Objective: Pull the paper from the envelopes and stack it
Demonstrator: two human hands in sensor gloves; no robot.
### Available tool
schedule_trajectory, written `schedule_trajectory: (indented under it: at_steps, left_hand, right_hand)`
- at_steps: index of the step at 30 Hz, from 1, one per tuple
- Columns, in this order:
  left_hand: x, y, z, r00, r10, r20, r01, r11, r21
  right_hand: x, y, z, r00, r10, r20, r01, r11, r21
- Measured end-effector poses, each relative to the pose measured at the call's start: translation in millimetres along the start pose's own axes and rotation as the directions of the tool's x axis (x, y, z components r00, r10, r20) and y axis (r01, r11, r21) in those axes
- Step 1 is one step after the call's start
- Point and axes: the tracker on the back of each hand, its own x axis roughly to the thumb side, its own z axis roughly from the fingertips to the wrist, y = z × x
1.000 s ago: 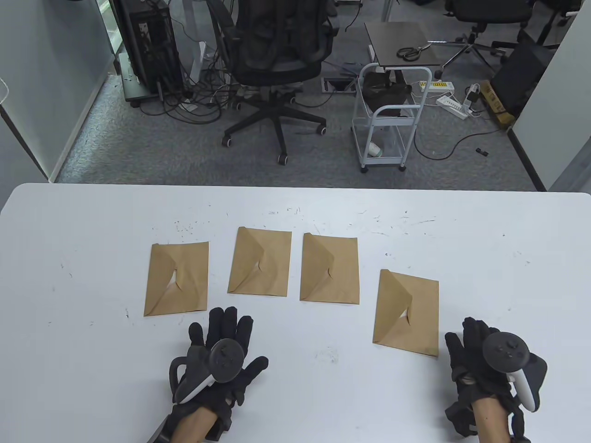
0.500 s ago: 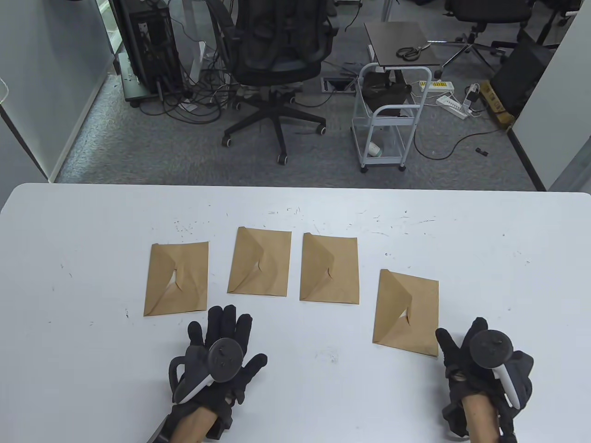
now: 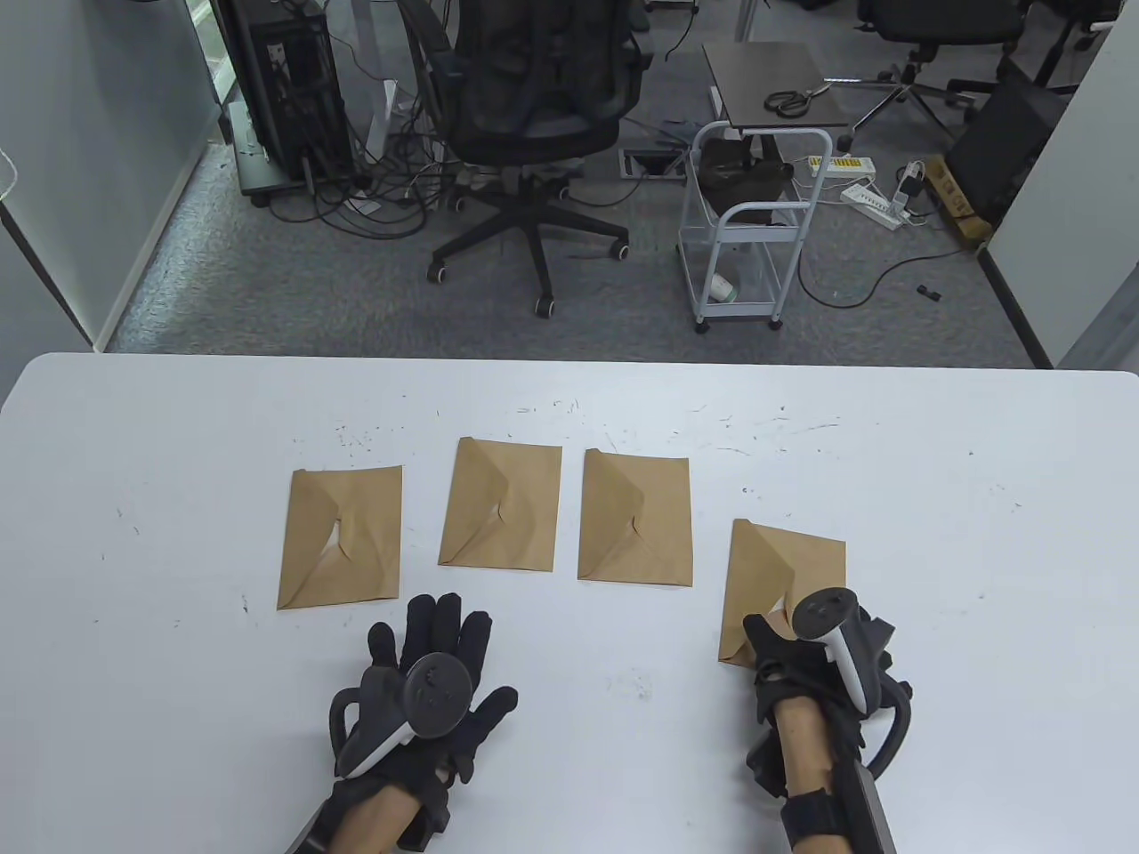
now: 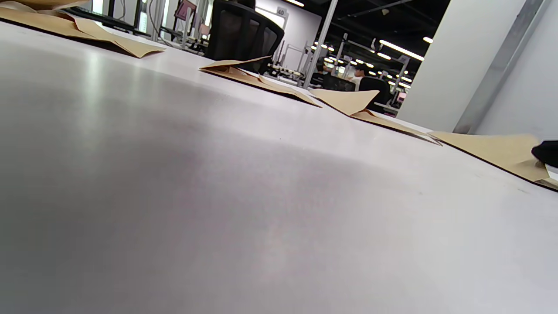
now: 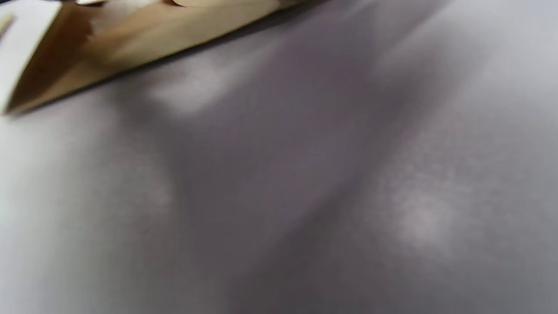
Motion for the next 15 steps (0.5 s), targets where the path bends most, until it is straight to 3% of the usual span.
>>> schedule_trajectory:
  at_steps: [8,15]
  left_hand:
    - [0.3,-1.7,-1.0,1.0,0.011,-0.001,-0.011,1.0,-0.016]
    - [1.2,-2.5,-1.5,1.0,0.008,0.006,-0.008,1.0,-0.025]
  right_hand:
    - [5.9,-9.4,-5.6,0.997,-0.021,-0.072,0.019,0.999,-0.033]
    - [1.8,-13.6,-11.2,0.996,-0.072,-0.044,0.07,0.997,-0.045]
